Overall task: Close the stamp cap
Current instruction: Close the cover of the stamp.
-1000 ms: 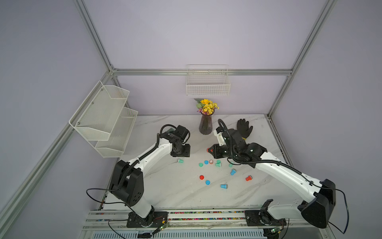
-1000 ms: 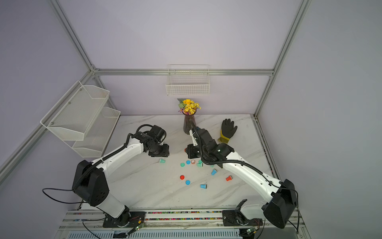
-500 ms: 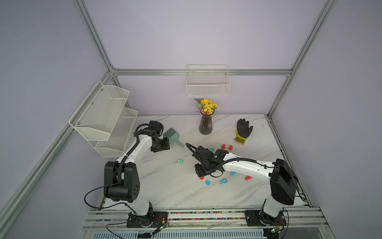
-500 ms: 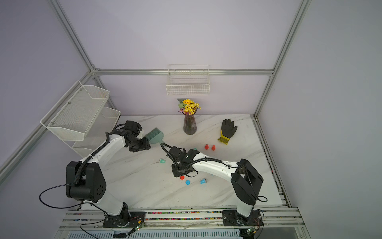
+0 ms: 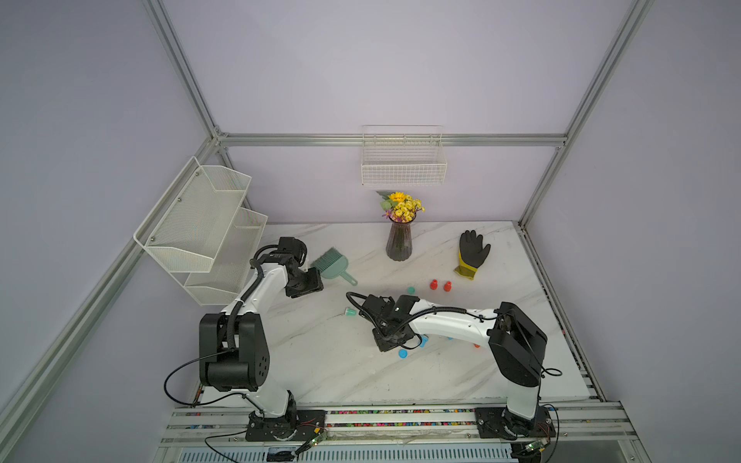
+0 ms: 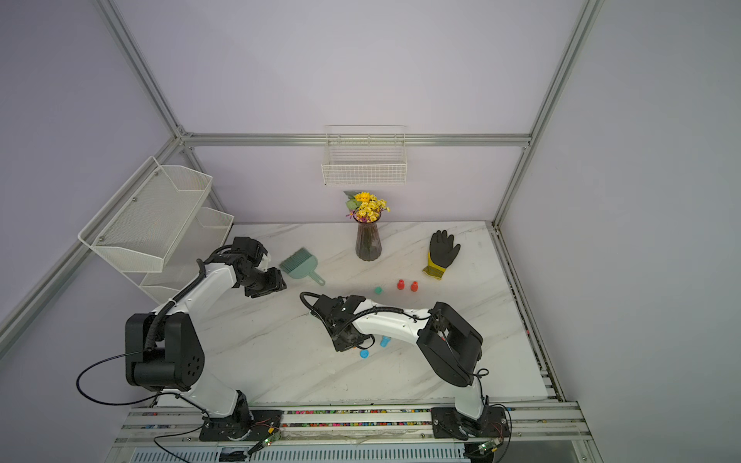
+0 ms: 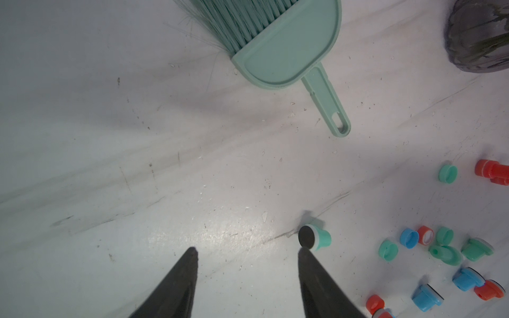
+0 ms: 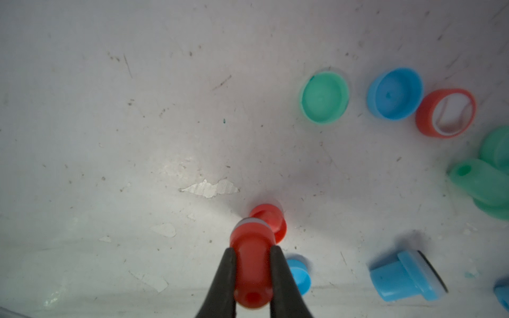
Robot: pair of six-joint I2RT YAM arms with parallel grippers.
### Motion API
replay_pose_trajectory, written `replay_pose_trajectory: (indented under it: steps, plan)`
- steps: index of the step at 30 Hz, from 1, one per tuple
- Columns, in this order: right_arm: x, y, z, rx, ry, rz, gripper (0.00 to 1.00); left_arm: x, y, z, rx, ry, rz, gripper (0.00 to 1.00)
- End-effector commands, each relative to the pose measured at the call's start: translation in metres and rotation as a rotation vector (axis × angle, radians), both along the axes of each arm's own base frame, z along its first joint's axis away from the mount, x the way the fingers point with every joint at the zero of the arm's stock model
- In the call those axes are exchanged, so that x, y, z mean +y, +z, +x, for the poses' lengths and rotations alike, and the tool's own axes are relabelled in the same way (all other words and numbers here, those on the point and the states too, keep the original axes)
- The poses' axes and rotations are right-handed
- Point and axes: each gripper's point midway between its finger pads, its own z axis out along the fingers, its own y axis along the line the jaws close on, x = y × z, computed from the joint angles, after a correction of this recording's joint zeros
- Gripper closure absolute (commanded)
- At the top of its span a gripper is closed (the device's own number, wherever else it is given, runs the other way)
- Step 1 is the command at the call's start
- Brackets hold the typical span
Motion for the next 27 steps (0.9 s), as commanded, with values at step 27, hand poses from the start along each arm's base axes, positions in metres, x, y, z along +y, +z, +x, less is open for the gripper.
replay_pose_trajectory:
  steps: [27]
  plan:
    - [-0.007,-0.014,-0.004,0.024,0.003,-0.068,1.00,0.000,0.013,0.007,-0.062,-0.037,-0.011,0.41]
